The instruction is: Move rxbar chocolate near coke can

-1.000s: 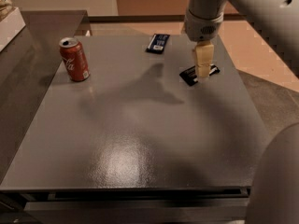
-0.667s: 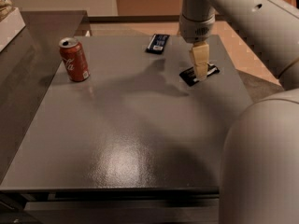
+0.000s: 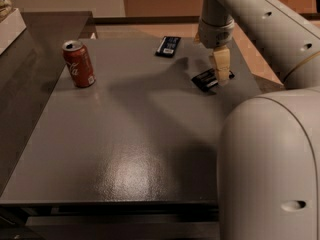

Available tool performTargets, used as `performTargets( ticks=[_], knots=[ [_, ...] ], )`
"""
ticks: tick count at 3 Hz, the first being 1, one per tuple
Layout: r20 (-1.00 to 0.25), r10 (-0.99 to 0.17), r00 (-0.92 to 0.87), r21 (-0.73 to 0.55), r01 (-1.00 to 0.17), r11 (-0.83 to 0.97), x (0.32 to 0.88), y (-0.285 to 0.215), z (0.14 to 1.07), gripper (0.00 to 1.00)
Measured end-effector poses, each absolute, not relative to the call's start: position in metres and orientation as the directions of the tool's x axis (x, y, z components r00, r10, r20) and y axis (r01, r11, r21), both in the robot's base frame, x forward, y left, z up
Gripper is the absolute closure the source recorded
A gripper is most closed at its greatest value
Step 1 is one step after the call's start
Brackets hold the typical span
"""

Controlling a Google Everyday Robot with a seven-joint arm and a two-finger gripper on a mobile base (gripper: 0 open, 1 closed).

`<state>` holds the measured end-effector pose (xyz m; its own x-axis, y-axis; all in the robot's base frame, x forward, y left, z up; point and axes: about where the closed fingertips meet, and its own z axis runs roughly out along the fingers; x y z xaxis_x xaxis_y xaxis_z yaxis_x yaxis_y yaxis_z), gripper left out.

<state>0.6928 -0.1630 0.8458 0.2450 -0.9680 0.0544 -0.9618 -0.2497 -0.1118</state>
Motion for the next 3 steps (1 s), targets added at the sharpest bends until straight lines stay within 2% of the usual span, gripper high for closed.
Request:
performTargets(
  ticks=[3],
  knots=[
    [-0.02, -0.958, 0.284, -0.097, -0.955, -0.281, 0.704, -0.184, 0.828, 0.0]
  ],
)
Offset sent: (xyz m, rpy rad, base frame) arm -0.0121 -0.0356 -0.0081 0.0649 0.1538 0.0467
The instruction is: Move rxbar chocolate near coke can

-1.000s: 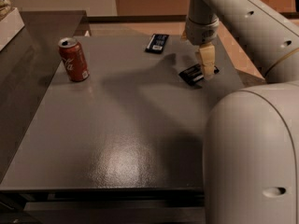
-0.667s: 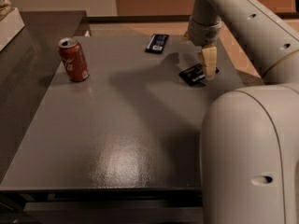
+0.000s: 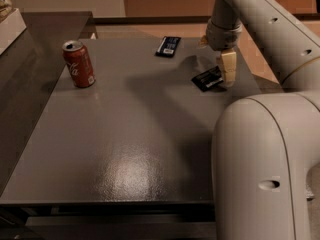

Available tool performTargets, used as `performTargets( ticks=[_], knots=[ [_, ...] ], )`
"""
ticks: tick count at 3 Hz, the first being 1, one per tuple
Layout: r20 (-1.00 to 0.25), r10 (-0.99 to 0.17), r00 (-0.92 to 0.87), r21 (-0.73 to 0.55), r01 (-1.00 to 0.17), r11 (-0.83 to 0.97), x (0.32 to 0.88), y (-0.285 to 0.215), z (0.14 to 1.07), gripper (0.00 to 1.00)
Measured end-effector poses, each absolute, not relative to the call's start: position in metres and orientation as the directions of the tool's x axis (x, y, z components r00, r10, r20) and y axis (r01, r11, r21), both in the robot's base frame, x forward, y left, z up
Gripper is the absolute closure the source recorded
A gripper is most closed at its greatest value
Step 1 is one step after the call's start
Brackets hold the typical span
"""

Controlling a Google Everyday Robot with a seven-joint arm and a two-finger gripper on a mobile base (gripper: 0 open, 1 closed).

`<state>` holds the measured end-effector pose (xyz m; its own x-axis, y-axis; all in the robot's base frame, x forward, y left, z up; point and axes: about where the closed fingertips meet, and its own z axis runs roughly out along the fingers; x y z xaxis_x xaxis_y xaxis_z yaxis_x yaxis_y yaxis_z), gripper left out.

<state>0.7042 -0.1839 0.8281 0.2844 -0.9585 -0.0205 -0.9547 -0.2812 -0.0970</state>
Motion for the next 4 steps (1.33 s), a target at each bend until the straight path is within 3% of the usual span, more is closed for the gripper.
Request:
performTargets(
  ticks=[1, 3, 4],
  knots=[
    [-0.009, -0.958, 0.287, -0.084, -0.955, -0.285, 0.7044, -0.19, 0.8251, 0.17],
    [-0.003, -0.956, 0.294, -0.09, -0.952, -0.292, 0.7063, -0.1949, 0.8307, 0.63],
    [-0.002, -0.956, 0.292, -0.09, -0.952, -0.291, 0.706, -0.1956, 0.8315, 0.67]
  ],
)
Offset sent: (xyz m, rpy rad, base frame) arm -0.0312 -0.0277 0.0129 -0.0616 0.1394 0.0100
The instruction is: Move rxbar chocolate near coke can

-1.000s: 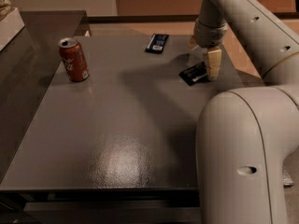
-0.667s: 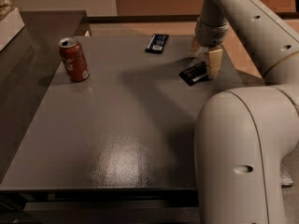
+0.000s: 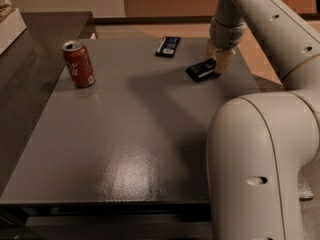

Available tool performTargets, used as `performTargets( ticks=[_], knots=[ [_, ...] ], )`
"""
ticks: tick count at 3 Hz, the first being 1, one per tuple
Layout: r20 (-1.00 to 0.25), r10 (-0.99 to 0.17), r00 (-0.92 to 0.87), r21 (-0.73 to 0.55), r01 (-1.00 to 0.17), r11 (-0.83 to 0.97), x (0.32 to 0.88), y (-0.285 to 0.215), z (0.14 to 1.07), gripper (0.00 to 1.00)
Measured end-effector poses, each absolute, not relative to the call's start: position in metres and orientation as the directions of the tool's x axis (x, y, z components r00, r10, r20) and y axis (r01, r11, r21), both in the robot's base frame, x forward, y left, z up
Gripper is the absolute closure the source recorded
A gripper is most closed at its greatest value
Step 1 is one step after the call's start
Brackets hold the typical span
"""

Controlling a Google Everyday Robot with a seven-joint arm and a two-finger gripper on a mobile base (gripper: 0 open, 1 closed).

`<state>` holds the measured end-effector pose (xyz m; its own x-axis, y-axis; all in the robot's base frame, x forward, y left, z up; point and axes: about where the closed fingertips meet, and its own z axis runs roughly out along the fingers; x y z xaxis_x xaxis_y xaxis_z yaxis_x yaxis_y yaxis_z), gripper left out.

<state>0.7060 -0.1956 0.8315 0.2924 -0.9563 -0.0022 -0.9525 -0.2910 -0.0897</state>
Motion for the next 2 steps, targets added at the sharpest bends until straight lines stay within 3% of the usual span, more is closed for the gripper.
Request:
performTargets(
  ticks=[2],
  knots=[
    [-0.005, -0.956, 0.294, -0.092, -0.952, -0.292, 0.7062, -0.1931, 0.8332, 1.0]
  ],
)
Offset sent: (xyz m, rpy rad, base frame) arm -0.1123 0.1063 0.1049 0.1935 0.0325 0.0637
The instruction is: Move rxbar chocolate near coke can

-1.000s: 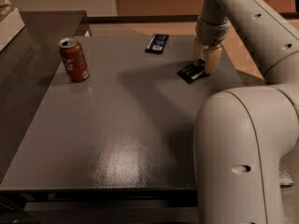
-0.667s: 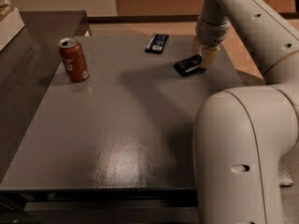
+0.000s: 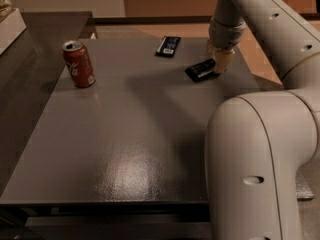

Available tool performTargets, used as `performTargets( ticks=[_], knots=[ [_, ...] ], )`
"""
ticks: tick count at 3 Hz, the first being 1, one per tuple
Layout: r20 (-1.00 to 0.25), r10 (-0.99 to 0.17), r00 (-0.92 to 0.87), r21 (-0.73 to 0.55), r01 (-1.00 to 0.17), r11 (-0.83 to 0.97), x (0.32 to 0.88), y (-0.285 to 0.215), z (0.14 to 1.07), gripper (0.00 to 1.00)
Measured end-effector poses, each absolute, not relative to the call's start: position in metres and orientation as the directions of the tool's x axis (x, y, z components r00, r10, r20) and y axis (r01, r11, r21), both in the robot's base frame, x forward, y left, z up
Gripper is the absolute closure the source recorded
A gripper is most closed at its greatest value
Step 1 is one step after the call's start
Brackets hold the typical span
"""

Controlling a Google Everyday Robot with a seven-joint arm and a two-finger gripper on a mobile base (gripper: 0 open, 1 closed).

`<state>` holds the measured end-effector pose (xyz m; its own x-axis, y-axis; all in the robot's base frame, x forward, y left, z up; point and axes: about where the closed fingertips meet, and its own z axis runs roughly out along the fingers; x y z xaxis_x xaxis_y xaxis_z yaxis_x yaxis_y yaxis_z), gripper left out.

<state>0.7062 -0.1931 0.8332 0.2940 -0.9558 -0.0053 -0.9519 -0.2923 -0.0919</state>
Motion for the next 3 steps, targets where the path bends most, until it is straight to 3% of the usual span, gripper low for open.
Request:
performTargets(
  ticks=[2, 3],
  knots=[
    [-0.047, -0.952, 0.302, -0.118, -0.948, -0.295, 0.691, -0.163, 0.856, 1.0],
    [-0.154, -0.941, 0.301, -0.165, -0.947, -0.276, 0.647, -0.098, 0.901, 1.0]
  ],
)
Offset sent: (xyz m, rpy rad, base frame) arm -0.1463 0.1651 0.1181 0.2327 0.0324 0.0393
